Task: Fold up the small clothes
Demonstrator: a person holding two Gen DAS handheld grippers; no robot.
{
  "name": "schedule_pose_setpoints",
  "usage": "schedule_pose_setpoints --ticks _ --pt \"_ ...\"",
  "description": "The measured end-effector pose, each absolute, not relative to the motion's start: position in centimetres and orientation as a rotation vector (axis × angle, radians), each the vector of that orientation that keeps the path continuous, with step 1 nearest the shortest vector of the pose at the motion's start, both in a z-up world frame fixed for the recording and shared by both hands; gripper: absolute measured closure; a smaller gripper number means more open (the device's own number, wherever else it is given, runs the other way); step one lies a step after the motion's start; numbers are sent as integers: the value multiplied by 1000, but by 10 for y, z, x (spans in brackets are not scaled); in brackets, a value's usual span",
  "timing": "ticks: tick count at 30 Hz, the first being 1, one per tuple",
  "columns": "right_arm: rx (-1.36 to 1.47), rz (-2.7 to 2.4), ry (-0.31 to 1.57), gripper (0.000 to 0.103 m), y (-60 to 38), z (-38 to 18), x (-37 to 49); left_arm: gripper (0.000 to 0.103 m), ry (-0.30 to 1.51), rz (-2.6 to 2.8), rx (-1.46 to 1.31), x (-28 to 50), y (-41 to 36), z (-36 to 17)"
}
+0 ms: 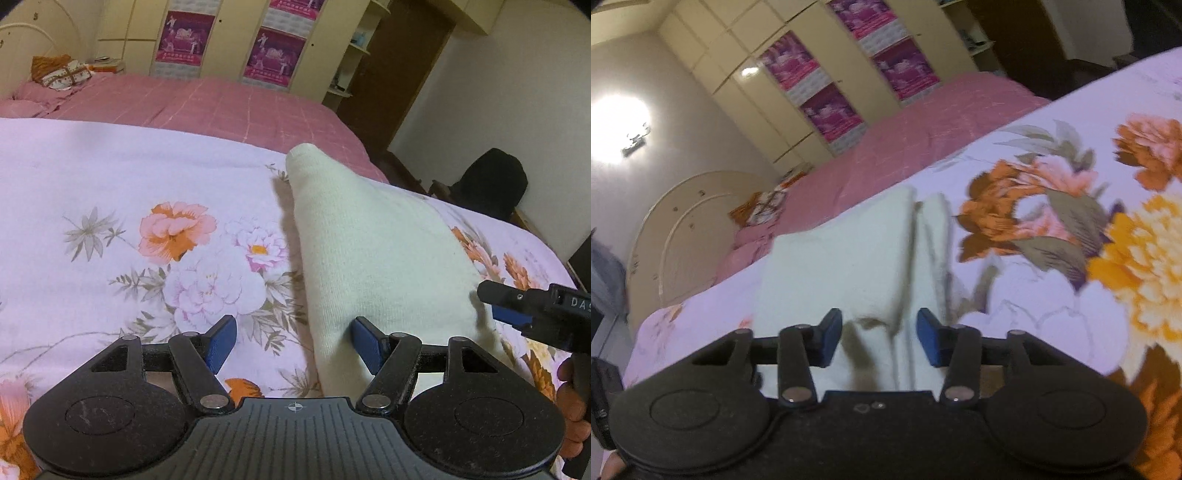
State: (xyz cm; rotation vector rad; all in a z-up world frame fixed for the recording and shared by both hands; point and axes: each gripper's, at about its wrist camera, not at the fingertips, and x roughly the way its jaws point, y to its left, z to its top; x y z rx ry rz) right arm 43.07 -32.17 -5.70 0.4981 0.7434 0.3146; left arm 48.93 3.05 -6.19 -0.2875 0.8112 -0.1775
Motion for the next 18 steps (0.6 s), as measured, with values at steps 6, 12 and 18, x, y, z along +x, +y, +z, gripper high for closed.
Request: schedule_pose_setpoints --ticks 6,12,18 --pt "467 315 768 63 -316 -62 430 35 812 -191 -288 497 24 -63" --pt "471 312 776 64 -309 -62 439 35 831 -180 -201 515 5 -70" --pt "338 327 733 88 -296 -47 429 35 763 -175 -273 514 13 -61"
